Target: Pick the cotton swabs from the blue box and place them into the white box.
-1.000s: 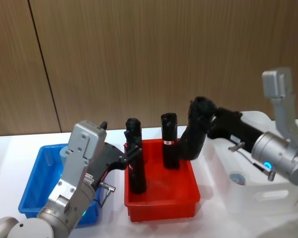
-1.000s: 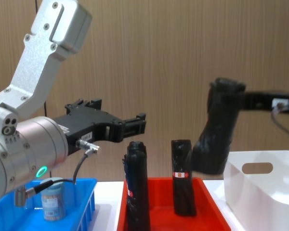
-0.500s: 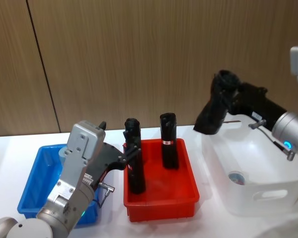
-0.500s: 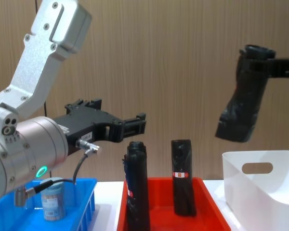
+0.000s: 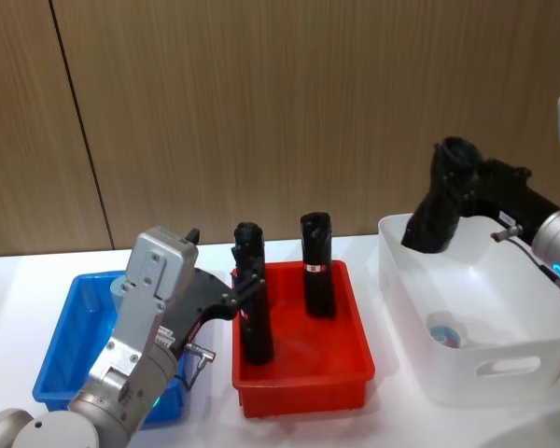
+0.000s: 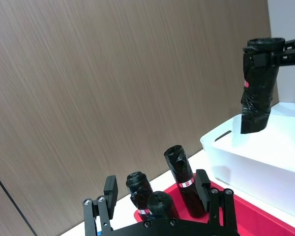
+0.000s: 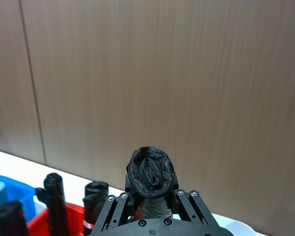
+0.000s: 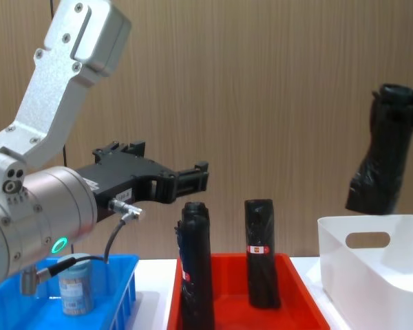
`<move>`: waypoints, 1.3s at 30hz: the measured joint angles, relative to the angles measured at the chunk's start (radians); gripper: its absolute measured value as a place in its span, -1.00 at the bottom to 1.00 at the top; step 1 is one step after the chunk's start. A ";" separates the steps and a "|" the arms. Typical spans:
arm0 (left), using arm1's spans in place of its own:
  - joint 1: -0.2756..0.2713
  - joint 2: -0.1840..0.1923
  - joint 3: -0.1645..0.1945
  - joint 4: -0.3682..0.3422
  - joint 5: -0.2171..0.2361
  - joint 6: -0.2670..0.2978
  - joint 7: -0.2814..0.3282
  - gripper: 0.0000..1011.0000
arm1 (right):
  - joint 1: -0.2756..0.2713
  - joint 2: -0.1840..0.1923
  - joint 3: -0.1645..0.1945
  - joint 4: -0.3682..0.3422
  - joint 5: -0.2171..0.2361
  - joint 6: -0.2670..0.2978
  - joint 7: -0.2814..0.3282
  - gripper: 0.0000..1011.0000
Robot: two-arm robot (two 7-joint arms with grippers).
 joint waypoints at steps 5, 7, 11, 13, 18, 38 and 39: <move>0.000 0.000 0.000 0.000 0.000 0.000 0.000 0.99 | 0.012 0.004 0.005 0.052 -0.017 -0.014 -0.005 -0.28; 0.000 0.000 0.000 0.000 0.000 0.000 0.000 0.99 | 0.016 0.006 0.007 0.069 -0.024 -0.020 -0.008 -0.28; 0.000 0.000 0.000 0.000 0.000 0.000 0.000 0.99 | 0.020 0.007 0.008 0.094 -0.031 -0.027 -0.009 -0.28; 0.000 0.000 0.000 0.000 0.000 0.000 0.000 0.99 | 0.023 0.009 0.010 0.114 -0.035 -0.033 -0.010 -0.28; 0.000 0.000 0.000 0.000 0.000 0.000 0.000 0.99 | 0.026 0.010 0.011 0.136 -0.040 -0.042 -0.010 -0.12; 0.000 0.000 0.000 0.000 0.000 0.000 0.000 0.99 | 0.017 0.014 0.009 0.159 -0.056 -0.077 0.001 0.98; 0.000 0.000 0.000 0.000 0.000 0.000 0.000 0.99 | 0.016 0.014 0.009 0.158 -0.056 -0.078 0.001 0.98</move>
